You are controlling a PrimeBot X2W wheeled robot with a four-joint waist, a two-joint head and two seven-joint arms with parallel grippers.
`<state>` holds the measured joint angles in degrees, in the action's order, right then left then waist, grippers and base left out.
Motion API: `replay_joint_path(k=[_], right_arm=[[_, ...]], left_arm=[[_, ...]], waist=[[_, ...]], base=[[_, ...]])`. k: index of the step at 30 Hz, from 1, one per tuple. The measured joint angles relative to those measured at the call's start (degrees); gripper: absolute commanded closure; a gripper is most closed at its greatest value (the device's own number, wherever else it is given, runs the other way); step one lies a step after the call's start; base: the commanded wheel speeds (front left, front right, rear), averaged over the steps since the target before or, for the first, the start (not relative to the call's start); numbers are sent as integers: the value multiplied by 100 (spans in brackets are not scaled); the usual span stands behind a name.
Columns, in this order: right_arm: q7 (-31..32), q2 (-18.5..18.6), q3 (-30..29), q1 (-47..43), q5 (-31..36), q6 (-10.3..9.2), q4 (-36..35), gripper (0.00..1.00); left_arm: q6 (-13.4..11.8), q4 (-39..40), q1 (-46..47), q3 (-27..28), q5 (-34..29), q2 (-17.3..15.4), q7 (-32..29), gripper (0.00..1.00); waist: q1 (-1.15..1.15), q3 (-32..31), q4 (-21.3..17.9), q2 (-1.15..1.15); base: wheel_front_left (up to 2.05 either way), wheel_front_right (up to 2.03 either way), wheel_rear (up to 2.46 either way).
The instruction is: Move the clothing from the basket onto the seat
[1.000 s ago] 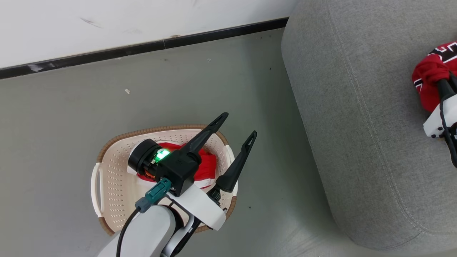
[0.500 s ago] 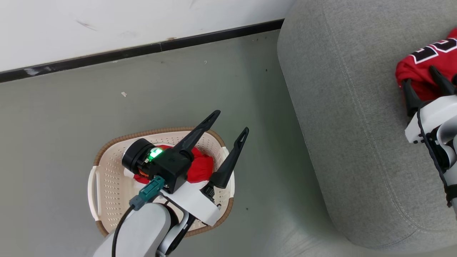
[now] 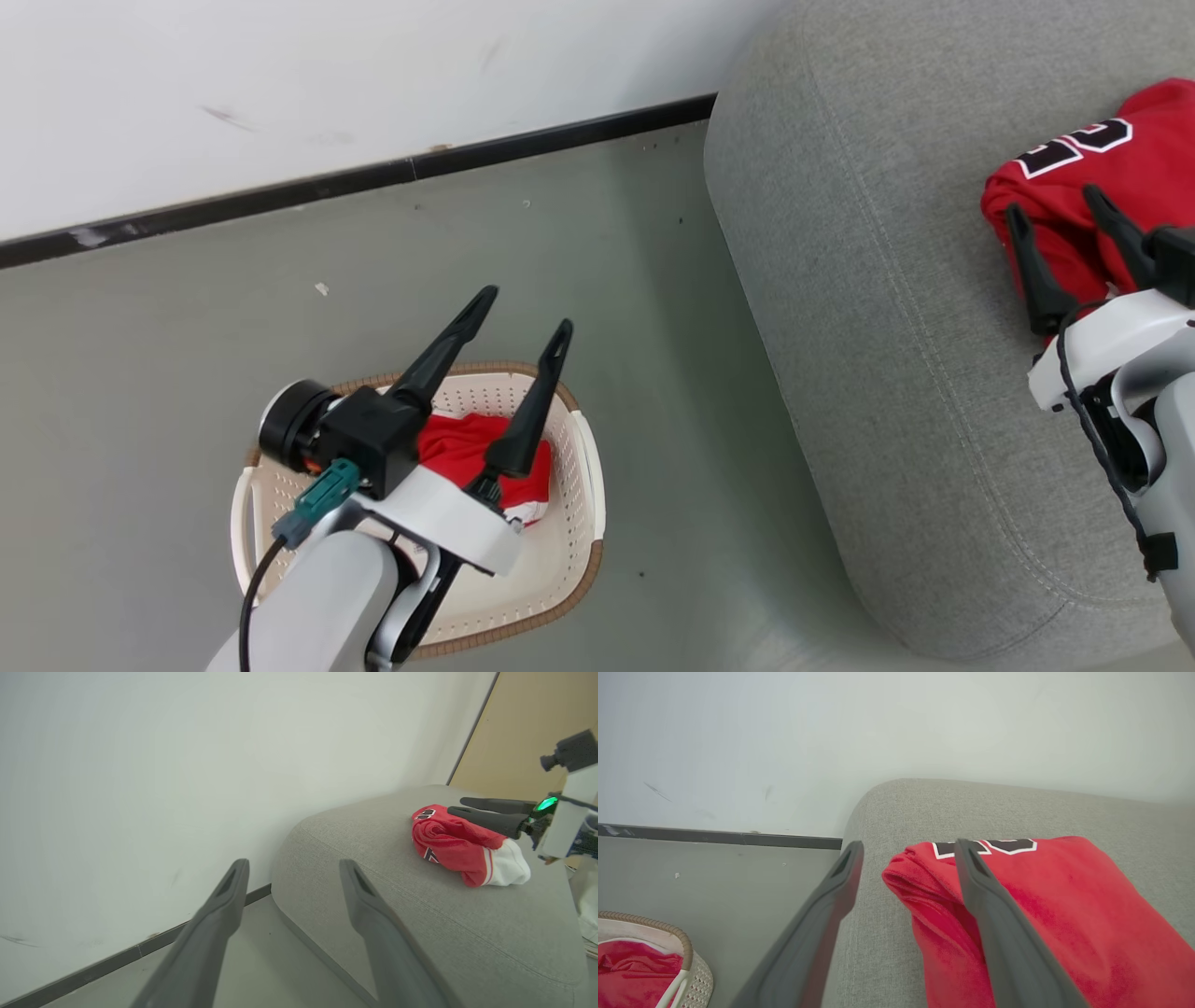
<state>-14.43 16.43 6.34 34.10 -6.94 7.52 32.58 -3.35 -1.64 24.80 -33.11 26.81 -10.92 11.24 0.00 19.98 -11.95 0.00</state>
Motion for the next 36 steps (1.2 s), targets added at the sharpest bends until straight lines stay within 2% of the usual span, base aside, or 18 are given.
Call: replay_joint_path(k=[10, 15, 24, 36], right_arm=[[-3, -281, -226, -336, 257, 0, -870, 0], [-3, -597, -264, -628, 300, -1, -1185, 0], [-3, -1067, -337, -1289, 456, 0, -1717, 0], [-3, -1276, -644, -2227, 705, 0, -2149, 0]], left_arm=[[-254, -259, -508, 576, 257, -81, 203, 0], [-428, -360, -824, 920, 302, -212, 254, 0], [-713, -414, -1425, 1458, 544, -155, 298, 0], [-946, -414, -1953, 1841, 548, -54, 304, 0]], waist=[[0, -375, 53, 0], [0, -575, 130, 0], [0, -929, 336, 0], [0, -1369, 624, 0]], base=[[0, 0, 0], [0, 0, 0], [0, 0, 0], [0, 0, 0]])
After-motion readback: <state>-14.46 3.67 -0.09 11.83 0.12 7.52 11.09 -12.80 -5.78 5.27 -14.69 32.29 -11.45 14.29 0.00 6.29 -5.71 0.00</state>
